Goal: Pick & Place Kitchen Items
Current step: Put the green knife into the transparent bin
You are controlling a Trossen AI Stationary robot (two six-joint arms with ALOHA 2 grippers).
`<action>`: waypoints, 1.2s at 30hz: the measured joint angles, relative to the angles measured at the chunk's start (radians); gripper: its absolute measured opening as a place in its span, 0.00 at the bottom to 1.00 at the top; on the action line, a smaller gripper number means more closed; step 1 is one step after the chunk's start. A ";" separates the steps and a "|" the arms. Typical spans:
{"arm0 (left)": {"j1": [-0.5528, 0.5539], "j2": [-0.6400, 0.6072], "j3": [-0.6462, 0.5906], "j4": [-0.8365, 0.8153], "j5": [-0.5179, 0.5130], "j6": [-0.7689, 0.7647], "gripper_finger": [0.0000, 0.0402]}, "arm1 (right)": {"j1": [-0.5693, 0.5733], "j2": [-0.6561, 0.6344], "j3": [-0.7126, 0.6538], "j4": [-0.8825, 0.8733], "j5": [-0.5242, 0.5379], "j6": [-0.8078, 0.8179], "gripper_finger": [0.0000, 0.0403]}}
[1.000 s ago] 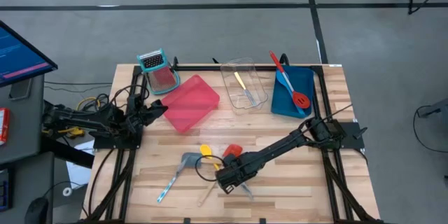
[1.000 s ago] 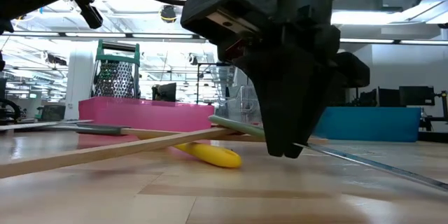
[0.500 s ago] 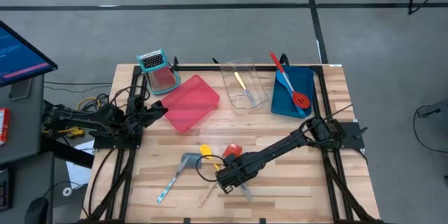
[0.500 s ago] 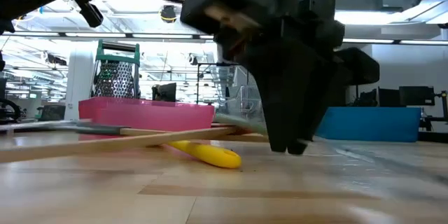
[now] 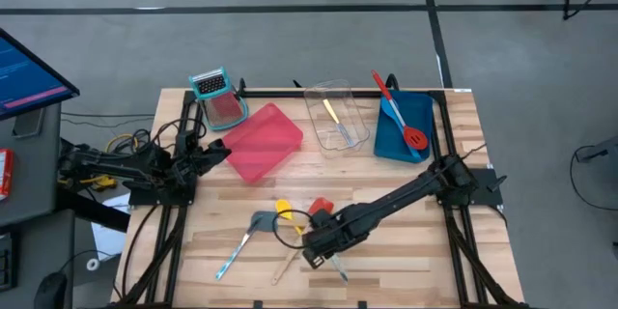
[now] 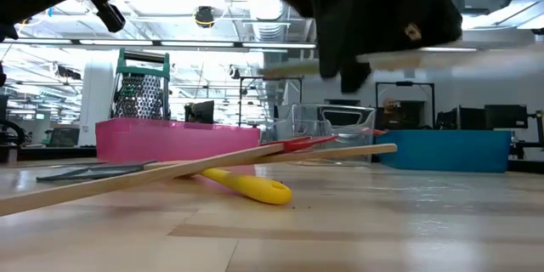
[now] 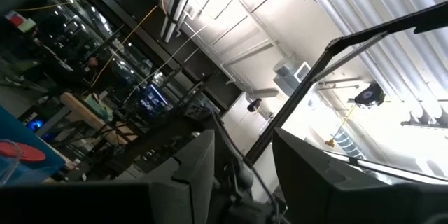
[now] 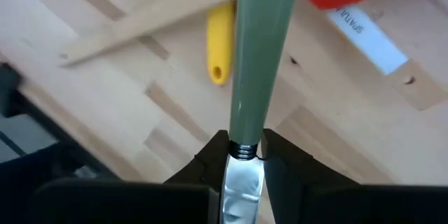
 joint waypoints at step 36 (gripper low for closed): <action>0.000 0.000 0.000 0.025 0.057 -0.026 0.33 | -0.167 -0.583 0.002 0.088 0.502 -0.469 0.16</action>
